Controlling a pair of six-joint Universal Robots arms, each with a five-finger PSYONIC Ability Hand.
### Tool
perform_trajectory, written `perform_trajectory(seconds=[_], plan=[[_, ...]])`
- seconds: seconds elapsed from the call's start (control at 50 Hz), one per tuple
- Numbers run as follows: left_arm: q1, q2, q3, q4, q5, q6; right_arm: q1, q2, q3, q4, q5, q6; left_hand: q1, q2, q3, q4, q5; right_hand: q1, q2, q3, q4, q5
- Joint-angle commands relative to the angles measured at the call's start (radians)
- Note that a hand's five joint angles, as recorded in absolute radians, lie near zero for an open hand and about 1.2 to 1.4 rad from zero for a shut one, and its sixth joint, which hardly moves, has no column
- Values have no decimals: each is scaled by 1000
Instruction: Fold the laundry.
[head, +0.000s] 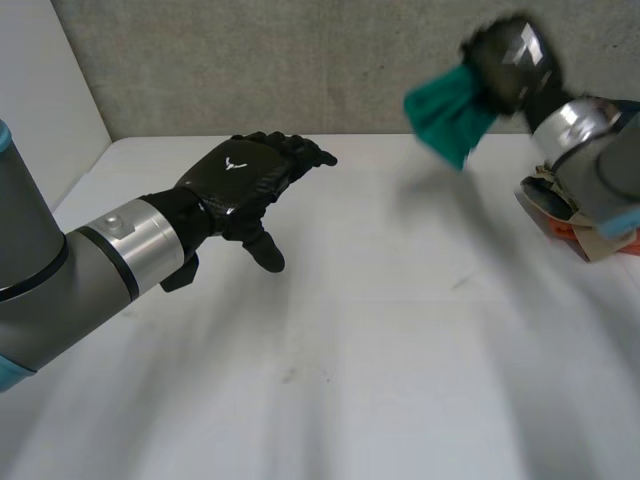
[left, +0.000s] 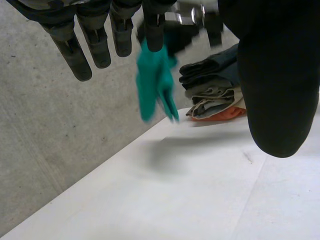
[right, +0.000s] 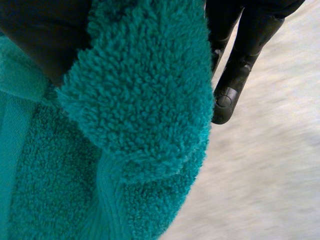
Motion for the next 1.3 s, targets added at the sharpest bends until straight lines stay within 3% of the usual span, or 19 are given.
perform_trajectory(seconds=[0.02,0.24,0.38,0.5,0.7,0.94,1.18,1.3], plan=[[-2,3,-2,-1,-1,0,-50,-59,-120,-58,138,82,37,31,22,33,14,474,223,244,207,300],[-10,3,-3,-1,1,-2,-268,-7,-136,13,126,81,34,28,19,30,12,474,223,244,207,300],[-12,1,-8,-2,-1,-2,-360,36,16,-3,48,49,34,28,19,30,12,474,223,244,207,300],[-10,1,-15,1,1,-2,-445,35,175,-12,-52,-105,34,28,19,30,12,474,223,244,207,300],[-13,1,-15,1,1,-2,-462,-2,194,-15,-60,-134,34,28,19,30,12,474,223,244,207,300],[-15,1,-17,1,0,-2,-477,2,57,-13,-31,61,34,28,19,30,12,474,223,244,207,300],[-15,1,-17,-1,1,-2,-551,102,54,-15,-160,104,34,28,19,30,12,474,223,244,207,300],[-15,1,-17,1,1,-2,-551,110,67,-15,-170,96,34,28,19,30,12,474,223,244,207,300]])
